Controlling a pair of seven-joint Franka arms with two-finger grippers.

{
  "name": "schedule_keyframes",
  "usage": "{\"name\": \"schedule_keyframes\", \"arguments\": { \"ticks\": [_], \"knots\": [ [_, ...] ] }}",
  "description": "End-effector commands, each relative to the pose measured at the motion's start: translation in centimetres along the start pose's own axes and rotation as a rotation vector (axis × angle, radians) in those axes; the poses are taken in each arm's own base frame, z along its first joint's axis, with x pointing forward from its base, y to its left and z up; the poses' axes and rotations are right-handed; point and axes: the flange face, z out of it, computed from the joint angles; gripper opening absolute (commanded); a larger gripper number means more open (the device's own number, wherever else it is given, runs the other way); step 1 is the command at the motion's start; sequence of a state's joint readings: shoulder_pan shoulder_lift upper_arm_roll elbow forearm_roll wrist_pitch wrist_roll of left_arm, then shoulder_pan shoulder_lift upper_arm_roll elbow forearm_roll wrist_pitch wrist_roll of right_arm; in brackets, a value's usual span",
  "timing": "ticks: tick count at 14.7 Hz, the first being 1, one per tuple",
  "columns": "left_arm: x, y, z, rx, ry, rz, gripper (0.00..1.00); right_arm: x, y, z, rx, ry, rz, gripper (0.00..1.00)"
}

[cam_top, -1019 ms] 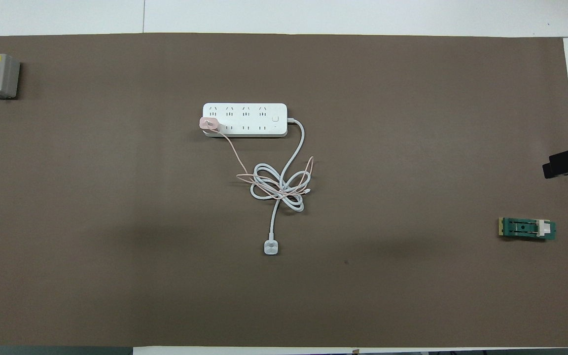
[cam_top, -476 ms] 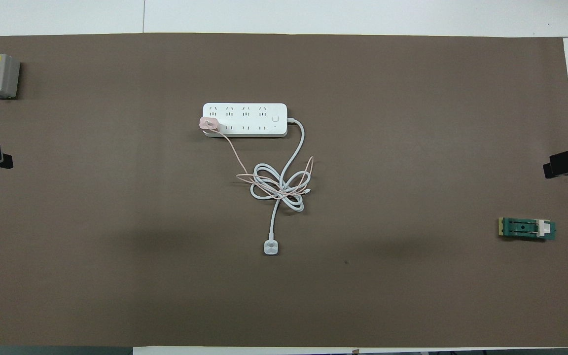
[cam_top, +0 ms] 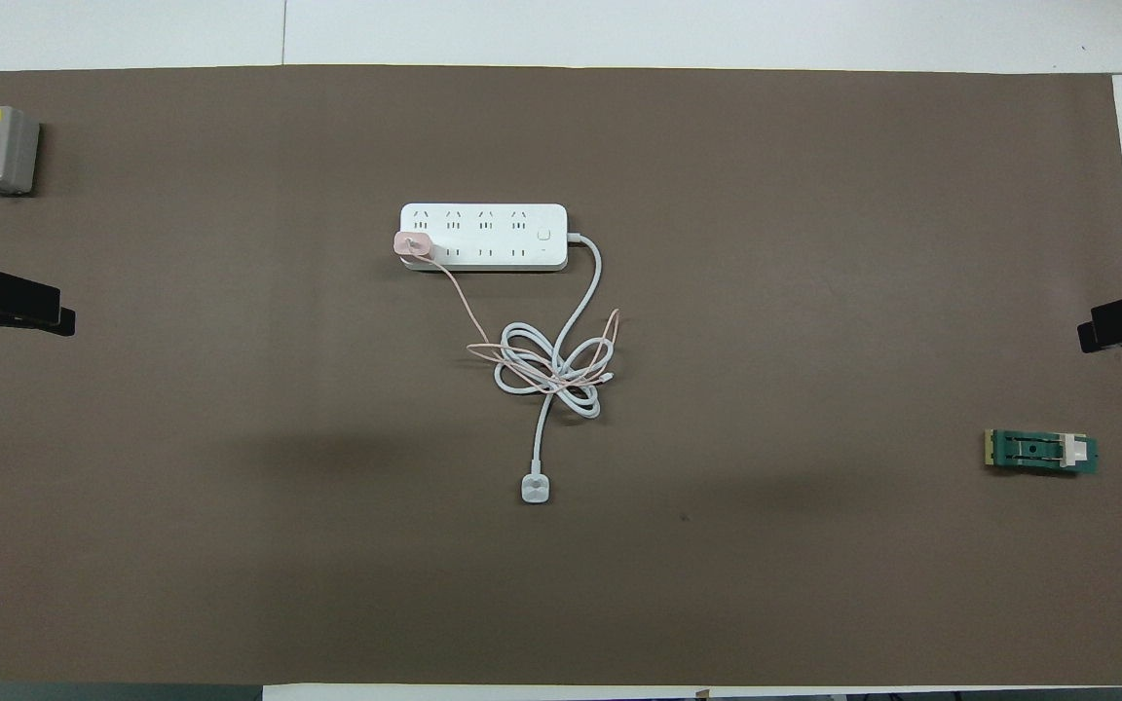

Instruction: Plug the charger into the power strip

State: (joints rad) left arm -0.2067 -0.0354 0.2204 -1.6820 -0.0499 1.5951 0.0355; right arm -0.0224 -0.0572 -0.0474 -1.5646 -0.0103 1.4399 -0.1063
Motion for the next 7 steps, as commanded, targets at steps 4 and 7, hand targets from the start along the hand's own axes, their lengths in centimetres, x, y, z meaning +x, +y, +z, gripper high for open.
{"name": "schedule_keyframes", "arguments": {
  "ticks": [4,7],
  "knots": [
    [1.3,-0.3,1.0,0.028,0.007,0.024,1.0,-0.7,1.0,0.0,-0.019,0.01,0.031,1.0],
    [1.2,-1.1,0.8,0.023,0.01,-0.088,1.0,-0.6,0.8,0.0,-0.019,0.01,0.026,1.0]
  ]
}}
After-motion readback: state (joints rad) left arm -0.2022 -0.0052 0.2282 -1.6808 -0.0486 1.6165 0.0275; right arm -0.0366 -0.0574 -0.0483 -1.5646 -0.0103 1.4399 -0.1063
